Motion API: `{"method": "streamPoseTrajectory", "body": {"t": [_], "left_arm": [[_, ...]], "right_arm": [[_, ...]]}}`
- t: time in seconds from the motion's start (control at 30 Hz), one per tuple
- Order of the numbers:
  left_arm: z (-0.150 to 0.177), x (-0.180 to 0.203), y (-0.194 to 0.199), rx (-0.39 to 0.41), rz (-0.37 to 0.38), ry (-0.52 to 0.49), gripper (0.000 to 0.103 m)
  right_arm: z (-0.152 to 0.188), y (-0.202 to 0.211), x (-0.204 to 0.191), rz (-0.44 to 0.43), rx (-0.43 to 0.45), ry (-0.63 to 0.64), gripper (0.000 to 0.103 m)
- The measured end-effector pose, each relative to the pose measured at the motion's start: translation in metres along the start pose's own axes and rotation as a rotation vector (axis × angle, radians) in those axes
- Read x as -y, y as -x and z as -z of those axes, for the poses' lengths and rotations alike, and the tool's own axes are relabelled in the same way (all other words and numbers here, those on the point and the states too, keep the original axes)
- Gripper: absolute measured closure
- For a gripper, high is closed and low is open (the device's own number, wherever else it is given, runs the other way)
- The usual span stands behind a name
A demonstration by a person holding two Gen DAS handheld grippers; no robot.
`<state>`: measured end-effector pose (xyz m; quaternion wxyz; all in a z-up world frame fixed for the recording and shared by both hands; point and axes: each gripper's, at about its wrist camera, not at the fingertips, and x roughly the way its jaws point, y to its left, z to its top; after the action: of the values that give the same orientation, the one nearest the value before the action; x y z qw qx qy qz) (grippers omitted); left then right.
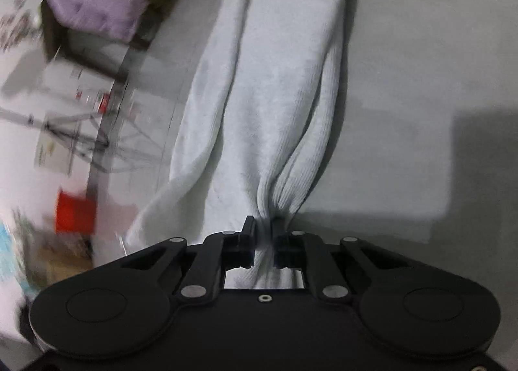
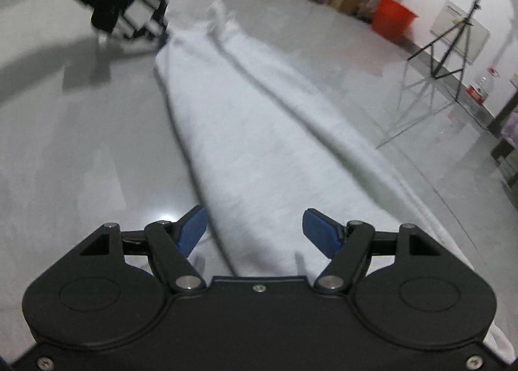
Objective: Fold clothes
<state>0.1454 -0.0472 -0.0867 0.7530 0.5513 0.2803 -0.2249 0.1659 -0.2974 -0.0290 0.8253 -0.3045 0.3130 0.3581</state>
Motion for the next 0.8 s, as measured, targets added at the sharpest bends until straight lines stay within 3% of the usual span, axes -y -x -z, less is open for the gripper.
{"method": "streamPoseTrajectory", "body": {"t": [0.03, 0.07, 0.13, 0.23, 0.3, 0.33, 0.37, 0.4, 0.43, 0.47, 0.53, 0.57, 0.63, 0.7, 0.8], "left_arm": [[0.003, 0.005, 0.008, 0.009, 0.011, 0.007, 0.094], [0.006, 0.01, 0.016, 0.009, 0.02, 0.022, 0.094], [0.011, 0.021, 0.034, 0.004, 0.037, 0.056, 0.094], [0.012, 0.033, 0.054, -0.028, 0.056, 0.101, 0.09], [0.01, 0.036, 0.075, -0.062, 0.086, 0.126, 0.074], [0.009, 0.037, 0.087, -0.08, 0.104, 0.141, 0.051], [0.008, 0.026, 0.098, -0.077, 0.158, 0.204, 0.034], [0.007, 0.01, 0.11, -0.064, 0.225, 0.287, 0.033], [0.006, -0.009, 0.118, -0.04, 0.225, 0.357, 0.033], [0.005, -0.028, 0.125, -0.012, 0.198, 0.422, 0.028], [0.006, -0.056, 0.126, 0.026, 0.091, 0.46, 0.019], [0.006, -0.07, 0.116, 0.031, 0.018, 0.435, 0.018], [0.005, -0.084, 0.085, 0.01, -0.025, 0.31, 0.018], [0.004, -0.088, 0.054, -0.018, -0.024, 0.183, 0.018], [-0.001, -0.1, 0.015, -0.047, 0.059, 0.136, 0.018]], "right_arm": [[0.003, -0.003, -0.004, 0.0, -0.009, 0.003, 0.044], [0.006, -0.005, -0.006, -0.007, -0.011, -0.004, 0.051], [0.01, -0.007, -0.01, -0.02, -0.015, -0.019, 0.057], [0.01, -0.008, -0.014, -0.049, -0.005, -0.047, 0.057], [0.006, -0.002, -0.018, -0.1, -0.001, -0.038, 0.053], [0.005, 0.003, -0.017, -0.114, -0.004, -0.032, 0.05], [0.002, 0.01, -0.016, -0.132, 0.002, -0.019, 0.046], [-0.004, 0.017, -0.013, -0.151, 0.016, -0.007, 0.041], [-0.009, 0.02, -0.008, -0.165, 0.027, -0.011, 0.041], [-0.016, 0.023, -0.001, -0.175, 0.043, -0.022, 0.041], [-0.035, 0.026, 0.018, -0.186, 0.094, -0.062, 0.038], [-0.047, 0.023, 0.03, -0.178, 0.115, -0.067, 0.037], [-0.066, 0.002, 0.046, -0.134, 0.13, 0.018, 0.037], [-0.077, -0.018, 0.05, -0.11, 0.127, 0.095, 0.037], [-0.099, -0.068, 0.055, -0.104, 0.114, 0.197, 0.037]]}}
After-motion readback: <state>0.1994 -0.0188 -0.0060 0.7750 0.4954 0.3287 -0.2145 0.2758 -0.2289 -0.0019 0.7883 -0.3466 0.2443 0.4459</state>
